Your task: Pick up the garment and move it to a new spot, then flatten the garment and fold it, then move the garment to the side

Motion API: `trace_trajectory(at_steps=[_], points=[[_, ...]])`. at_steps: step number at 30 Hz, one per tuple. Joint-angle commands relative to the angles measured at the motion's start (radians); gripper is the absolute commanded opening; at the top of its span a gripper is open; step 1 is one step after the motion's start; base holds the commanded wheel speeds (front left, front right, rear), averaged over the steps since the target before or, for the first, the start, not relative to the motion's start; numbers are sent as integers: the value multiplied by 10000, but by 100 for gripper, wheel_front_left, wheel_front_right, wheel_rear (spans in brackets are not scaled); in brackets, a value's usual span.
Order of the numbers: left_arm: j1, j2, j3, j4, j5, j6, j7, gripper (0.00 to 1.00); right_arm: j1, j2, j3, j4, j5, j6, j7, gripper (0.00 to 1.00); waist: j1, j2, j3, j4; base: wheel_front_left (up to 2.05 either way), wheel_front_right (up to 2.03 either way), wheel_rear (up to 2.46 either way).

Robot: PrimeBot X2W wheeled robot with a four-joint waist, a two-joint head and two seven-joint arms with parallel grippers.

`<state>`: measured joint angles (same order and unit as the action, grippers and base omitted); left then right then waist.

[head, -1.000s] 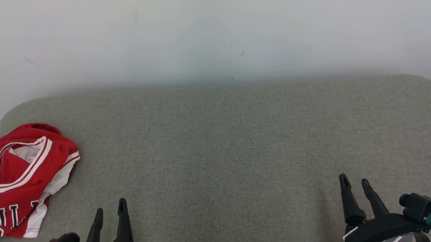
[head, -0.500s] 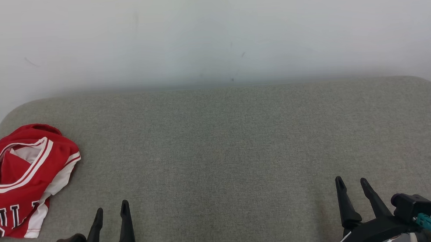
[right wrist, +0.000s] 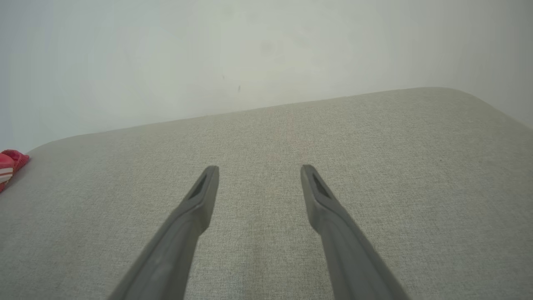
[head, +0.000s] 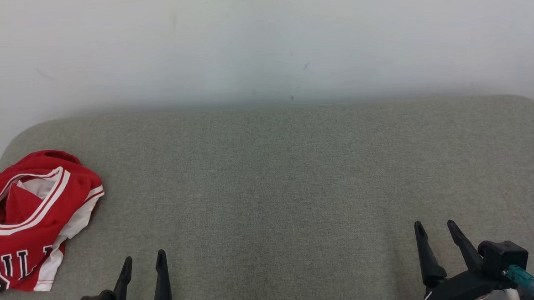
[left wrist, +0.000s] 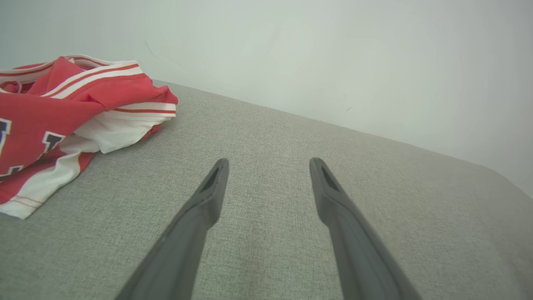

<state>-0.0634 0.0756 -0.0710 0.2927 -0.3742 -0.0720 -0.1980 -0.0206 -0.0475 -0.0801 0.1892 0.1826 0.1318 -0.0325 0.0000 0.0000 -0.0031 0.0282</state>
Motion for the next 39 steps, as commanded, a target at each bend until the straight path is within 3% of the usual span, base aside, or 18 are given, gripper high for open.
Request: trace_trajectory(at_steps=[1, 31, 39], points=[[-177, -9, -43, 3, 248, -67, -108, 100, 11, -34, 21, -84, -283, -16, -47, 100, 0, 0, 4, 4, 0, 0, 0], [-253, -118, 5, 549, 1921, -88, -674, 100, 143, -40, 94, -96, -2326, -20, -233, 100, 0, 0, -23, 27, 0, 0, 0], [-167, -139, 68, 543, 1838, -94, -683, 100, 214, -38, 18, -123, -2350, -21, -179, 100, 0, 0, -62, 10, 0, 0, 0]])
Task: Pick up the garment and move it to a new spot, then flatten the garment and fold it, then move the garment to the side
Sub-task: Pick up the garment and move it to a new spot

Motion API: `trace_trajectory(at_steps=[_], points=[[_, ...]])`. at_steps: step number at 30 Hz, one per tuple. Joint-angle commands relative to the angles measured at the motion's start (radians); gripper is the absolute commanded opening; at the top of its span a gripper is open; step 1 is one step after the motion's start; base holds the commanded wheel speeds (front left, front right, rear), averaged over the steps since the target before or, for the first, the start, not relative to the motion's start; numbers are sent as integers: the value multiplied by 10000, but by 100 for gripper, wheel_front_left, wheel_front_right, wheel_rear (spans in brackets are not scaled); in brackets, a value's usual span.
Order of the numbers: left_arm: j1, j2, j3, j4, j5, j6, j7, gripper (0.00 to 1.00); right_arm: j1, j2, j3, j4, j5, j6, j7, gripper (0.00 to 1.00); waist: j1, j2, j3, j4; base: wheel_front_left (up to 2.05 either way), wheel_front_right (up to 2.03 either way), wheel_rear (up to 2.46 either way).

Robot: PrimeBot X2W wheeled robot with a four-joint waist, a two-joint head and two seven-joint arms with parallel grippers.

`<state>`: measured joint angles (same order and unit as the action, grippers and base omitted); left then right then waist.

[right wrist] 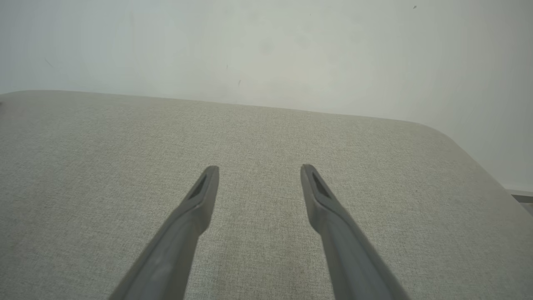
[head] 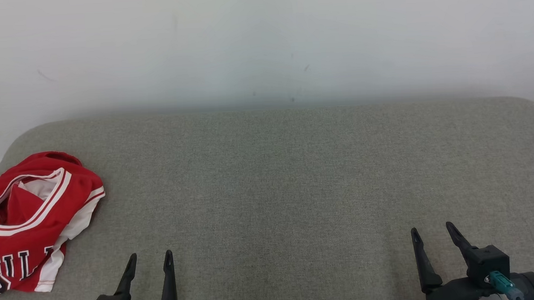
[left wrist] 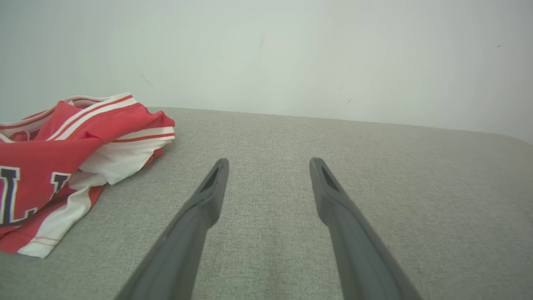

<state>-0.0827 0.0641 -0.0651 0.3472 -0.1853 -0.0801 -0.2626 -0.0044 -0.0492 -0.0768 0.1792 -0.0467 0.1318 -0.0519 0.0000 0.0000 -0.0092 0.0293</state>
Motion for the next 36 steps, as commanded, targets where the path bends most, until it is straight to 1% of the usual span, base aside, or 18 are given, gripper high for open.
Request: trace_trajectory(at_steps=[1, 9, 12, 14, 18, 25, 26, 34, 36], points=[[33, -26, 11, -6, -52, -12, -36, 100, 57, -21, -12, -39, -46, -21, 36, 100, 0, 0, -7, -2, 0, 0, 0], [68, -44, -20, 15, -73, -6, -36, 100, 117, -21, 59, -165, 89, -21, 98, 100, 0, 0, -50, 36, 0, 0, 0], [6, -54, 22, 25, -138, 41, -36, 100, 220, -19, 39, -217, 108, -21, 125, 100, 0, 0, -75, 223, 0, 0, 0], [39, -63, 29, 8, -134, 69, -36, 100, 302, -19, 6, -268, 114, -21, 129, 100, 0, 0, -105, 475, 0, 0, 0], [153, -25, 84, -47, -152, 64, -37, 100, 375, -16, -13, -369, 121, -21, 165, 100, 0, 0, -149, 1182, 0, 0, 0], [306, 103, 206, -85, -148, 58, -37, 100, 346, -14, 170, -249, 248, -21, 73, 100, 0, 0, -272, 2729, 0, 0, 0], [306, 103, 206, -85, -148, 58, -37, 100, 346, -14, 170, -249, 248, -21, 73, 100, 0, 0, -272, 2729, 0, 0, 0], [531, 294, 300, -6, -196, 86, -37, 100, 208, -16, 465, 206, 348, -21, -162, 100, 0, 0, -423, 4543, 0, 0, 0], [706, 348, 464, -124, -293, 199, -37, 100, -13, -14, 674, 275, 328, -21, -165, 100, 0, 0, -291, 4733, 0, 0, 0]])
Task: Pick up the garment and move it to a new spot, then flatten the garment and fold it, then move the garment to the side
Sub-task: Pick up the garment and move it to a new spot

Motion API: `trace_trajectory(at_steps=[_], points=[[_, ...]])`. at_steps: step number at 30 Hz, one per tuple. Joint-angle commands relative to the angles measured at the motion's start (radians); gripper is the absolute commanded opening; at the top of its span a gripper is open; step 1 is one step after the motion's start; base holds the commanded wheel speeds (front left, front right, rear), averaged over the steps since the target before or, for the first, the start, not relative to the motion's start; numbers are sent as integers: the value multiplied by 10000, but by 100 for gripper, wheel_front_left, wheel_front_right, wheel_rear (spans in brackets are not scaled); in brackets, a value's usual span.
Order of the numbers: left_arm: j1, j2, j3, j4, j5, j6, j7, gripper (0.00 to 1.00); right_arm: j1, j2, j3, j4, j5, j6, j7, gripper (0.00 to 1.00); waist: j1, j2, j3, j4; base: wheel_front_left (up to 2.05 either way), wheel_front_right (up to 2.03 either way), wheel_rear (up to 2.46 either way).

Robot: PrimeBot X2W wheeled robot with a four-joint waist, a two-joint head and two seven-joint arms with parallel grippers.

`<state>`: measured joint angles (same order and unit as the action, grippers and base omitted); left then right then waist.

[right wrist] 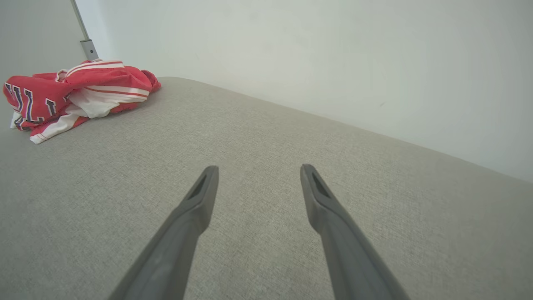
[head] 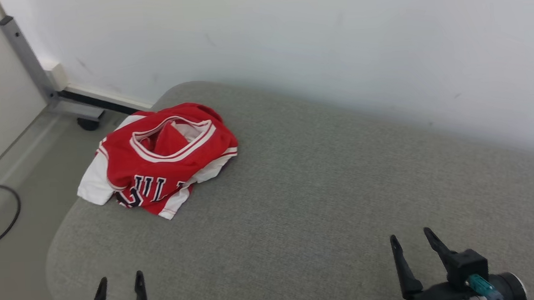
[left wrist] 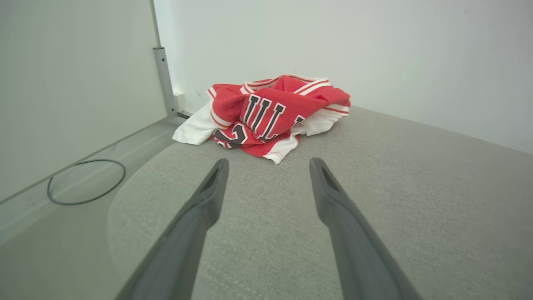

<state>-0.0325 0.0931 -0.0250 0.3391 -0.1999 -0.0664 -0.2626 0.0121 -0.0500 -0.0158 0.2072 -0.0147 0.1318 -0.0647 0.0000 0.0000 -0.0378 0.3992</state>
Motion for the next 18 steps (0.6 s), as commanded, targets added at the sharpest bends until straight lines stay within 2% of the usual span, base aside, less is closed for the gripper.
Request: trace_trajectory(at_steps=[1, 9, 18], points=[[265, 58, 177, -135, -156, 107, -37, 100, -299, -7, 179, 40, -15, -21, -41, 100, 0, 0, 79, 1093, 0, 0, 0], [1007, -22, 879, -1043, -332, 442, -37, 100, -1231, -14, 1206, 763, 15, -21, -197, 100, 0, 0, 467, 1330, 0, 0, 0], [1485, -172, 1194, -1488, -359, 475, -37, 100, -1746, -11, 1618, 1516, -31, -21, -521, 100, 0, 0, 537, 1361, 0, 0, 0]])
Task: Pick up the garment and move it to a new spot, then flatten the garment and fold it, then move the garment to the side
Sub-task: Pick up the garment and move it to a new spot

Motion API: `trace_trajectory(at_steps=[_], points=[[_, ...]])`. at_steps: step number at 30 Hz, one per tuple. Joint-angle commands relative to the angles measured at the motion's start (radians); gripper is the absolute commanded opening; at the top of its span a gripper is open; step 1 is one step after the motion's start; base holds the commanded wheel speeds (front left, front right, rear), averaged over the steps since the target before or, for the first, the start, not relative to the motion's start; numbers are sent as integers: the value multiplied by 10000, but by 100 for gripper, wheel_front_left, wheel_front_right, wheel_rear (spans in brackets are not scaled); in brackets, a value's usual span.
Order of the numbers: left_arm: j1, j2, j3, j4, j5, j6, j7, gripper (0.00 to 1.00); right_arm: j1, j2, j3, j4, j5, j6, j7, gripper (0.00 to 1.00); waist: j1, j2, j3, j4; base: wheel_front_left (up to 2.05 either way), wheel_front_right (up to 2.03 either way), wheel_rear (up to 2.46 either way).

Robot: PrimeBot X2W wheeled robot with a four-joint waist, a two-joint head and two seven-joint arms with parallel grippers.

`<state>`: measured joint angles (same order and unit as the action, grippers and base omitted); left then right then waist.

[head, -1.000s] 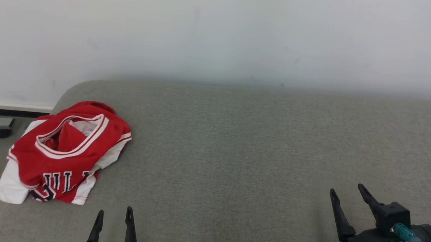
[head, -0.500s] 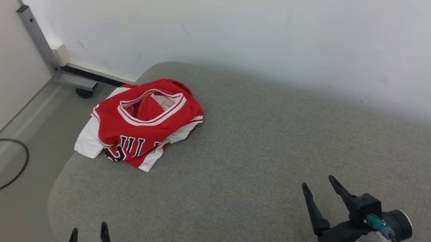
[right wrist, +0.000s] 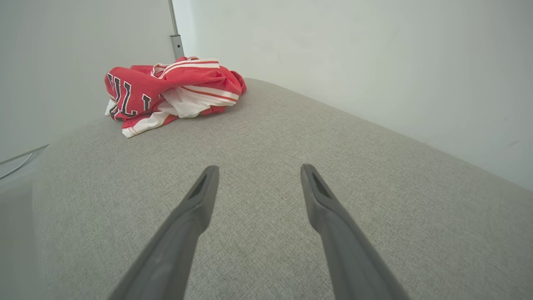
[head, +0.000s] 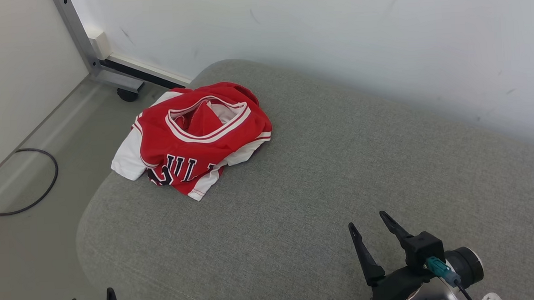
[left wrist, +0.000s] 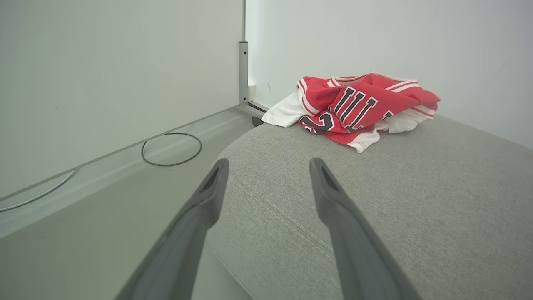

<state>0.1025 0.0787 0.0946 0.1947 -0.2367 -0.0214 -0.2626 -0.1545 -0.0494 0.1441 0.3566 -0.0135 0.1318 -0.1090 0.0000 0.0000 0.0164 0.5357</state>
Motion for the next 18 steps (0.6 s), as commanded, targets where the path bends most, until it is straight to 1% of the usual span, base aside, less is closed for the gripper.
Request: trace_trajectory(at_steps=[1, 6, 10, 12, 13, 15, 16, 18], points=[[143, -44, -23, -33, 17, 7, -37, 100, -86, -16, 20, 61, -51, -21, -77, 100, 0, 0, -7, -6, 0, 0, 0], [-262, -37, -352, 298, 187, -248, -35, 100, -97, -17, -165, 152, -12, -21, -158, 100, 0, 0, 26, 2, 0, 0, 0], [-1254, 195, -839, 855, 419, -503, 339, 100, -8, -16, -299, 91, -57, -21, -138, 100, 0, 0, 114, 42, 0, 0, 0], [-2076, 220, -1186, 1227, 443, -664, 777, 100, -29, -17, -395, -55, -185, -21, -81, 100, 0, 0, 305, 50, 0, 0, 0], [-3183, 192, -1656, 1683, 427, -829, 1258, 100, -113, -20, -535, -289, -389, -21, 35, 100, 0, 0, 647, 58, 0, 0, 0], [-4332, 123, -2148, 2348, 394, -931, 1724, 100, -113, -20, -684, -566, -595, -21, 146, 100, 0, 0, 977, 59, 0, 0, 0], [-4332, 123, -2148, 2348, 394, -931, 1724, 100, -113, -20, -684, -566, -595, -21, 146, 100, 0, 0, 977, 59, 0, 0, 0], [-5532, 22, -2647, 3188, 286, -1009, 2130, 100, 61, -19, -840, -886, -806, -21, 289, 100, 0, 0, 1248, 44, 0, 0, 0]])
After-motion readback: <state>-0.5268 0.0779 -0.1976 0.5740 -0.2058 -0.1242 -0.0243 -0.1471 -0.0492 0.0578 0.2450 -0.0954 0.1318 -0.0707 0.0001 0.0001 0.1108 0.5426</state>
